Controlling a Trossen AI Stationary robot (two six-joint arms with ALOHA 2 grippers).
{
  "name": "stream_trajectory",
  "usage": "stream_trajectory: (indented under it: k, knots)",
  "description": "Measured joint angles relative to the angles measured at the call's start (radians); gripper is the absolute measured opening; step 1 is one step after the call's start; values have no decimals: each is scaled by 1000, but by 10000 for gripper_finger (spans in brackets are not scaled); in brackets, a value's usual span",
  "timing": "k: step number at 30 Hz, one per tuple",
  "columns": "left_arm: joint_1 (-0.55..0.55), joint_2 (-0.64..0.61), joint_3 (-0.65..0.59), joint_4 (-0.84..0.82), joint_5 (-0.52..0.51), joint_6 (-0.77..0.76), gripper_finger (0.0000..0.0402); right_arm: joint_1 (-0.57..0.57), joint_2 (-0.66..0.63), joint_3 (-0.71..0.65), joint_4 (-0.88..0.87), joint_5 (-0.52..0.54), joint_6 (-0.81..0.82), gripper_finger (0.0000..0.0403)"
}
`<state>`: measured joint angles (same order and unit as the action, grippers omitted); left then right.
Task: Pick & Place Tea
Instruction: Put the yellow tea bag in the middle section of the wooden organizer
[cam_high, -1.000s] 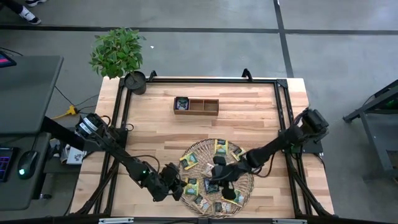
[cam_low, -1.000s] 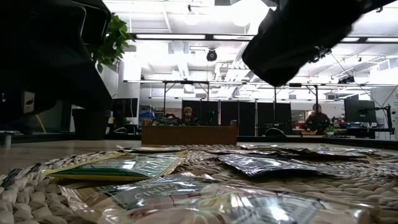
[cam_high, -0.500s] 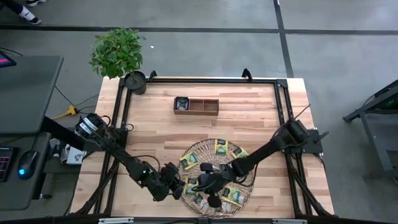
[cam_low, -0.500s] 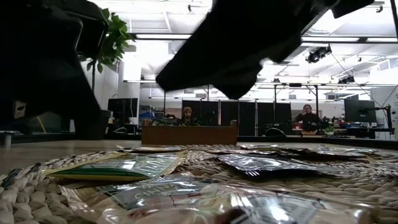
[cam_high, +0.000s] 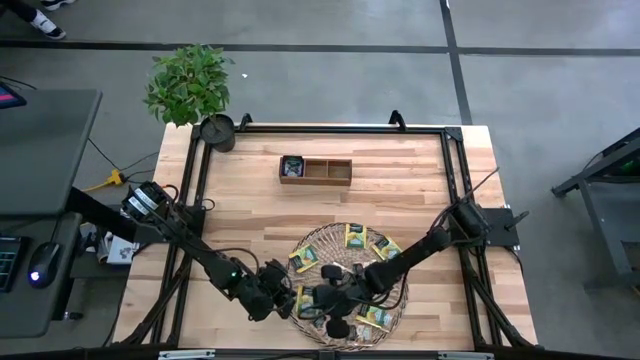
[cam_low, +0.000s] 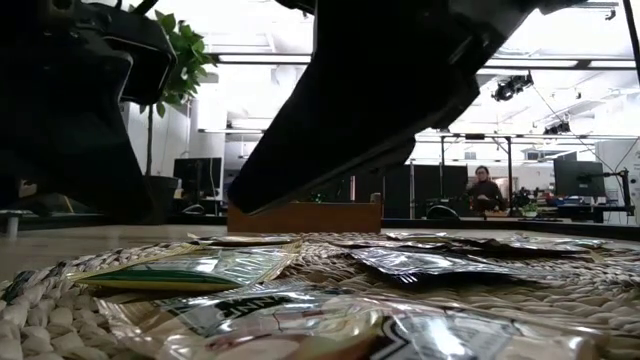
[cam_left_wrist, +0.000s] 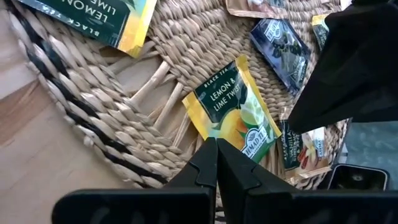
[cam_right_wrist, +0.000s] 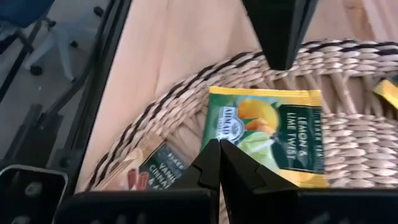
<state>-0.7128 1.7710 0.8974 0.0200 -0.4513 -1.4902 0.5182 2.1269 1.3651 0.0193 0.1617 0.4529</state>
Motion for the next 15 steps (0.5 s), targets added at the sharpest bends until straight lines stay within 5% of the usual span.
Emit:
stream_trajectory:
  k: [15]
  knots:
    - [0, 0, 0, -1, -30, 1, 0, 16, 4, -5, 0, 8, 71, 0]
